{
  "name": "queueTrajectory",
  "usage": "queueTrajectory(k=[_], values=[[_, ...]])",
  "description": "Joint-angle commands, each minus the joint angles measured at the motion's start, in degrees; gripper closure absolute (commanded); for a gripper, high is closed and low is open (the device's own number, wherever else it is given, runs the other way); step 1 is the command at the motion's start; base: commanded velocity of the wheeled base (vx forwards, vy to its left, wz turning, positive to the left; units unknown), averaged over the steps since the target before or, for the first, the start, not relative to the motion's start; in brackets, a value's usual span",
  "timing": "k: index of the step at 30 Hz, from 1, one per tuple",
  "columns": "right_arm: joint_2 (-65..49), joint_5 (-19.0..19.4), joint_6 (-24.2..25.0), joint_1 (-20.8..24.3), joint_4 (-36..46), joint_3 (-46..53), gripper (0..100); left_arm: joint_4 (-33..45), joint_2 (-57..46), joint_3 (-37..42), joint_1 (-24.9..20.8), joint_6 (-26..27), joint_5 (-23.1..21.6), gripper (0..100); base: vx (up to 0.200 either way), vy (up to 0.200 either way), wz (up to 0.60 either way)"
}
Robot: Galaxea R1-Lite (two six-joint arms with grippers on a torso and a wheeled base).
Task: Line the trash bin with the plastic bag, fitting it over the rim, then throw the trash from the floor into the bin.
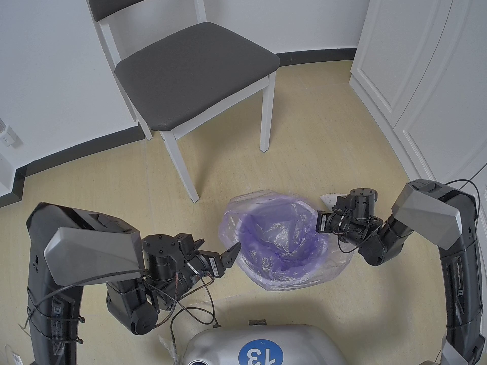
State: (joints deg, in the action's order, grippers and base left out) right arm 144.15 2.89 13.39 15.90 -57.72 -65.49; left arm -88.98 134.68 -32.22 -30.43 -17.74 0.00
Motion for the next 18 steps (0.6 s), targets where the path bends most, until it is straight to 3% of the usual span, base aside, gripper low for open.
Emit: queueTrajectory(k=[1, 5, 9, 11, 15, 18], values=[[1.31, 0.19, 0.41, -0.08, -0.02, -0.34, 100, -1.02, 0.76, -0.04, -0.07, -0.02, 0.00, 0, 0.000, 0.000, 0.00], [1.39, 0.45, 0.59, -0.34, -0.02, -0.43, 100, -1.02, 0.93, -0.04, -0.07, -0.02, 0.00, 0, 0.000, 0.000, 0.00], [0.34, 2.30, 4.02, -0.34, 0.33, 0.27, 100, -1.02, 0.85, -0.04, -0.07, -0.02, 0.00, 0, 0.000, 0.000, 0.00], [-1.95, 5.20, 7.53, -0.43, 1.82, 0.80, 100, -1.02, 0.85, 0.05, -0.07, -0.02, 0.00, 0, 0.000, 0.000, 0.00], [-2.21, 6.34, 8.68, -1.92, 4.90, -0.17, 100, -1.02, 0.85, 0.05, -0.07, -0.02, 0.18, 0, 0.000, 0.000, 0.00], [-2.91, 10.21, 14.83, -2.36, 5.69, -0.52, 100, -1.02, 0.85, 0.05, -0.07, -0.02, 0.18, 0, 0.000, 0.000, 0.00]])
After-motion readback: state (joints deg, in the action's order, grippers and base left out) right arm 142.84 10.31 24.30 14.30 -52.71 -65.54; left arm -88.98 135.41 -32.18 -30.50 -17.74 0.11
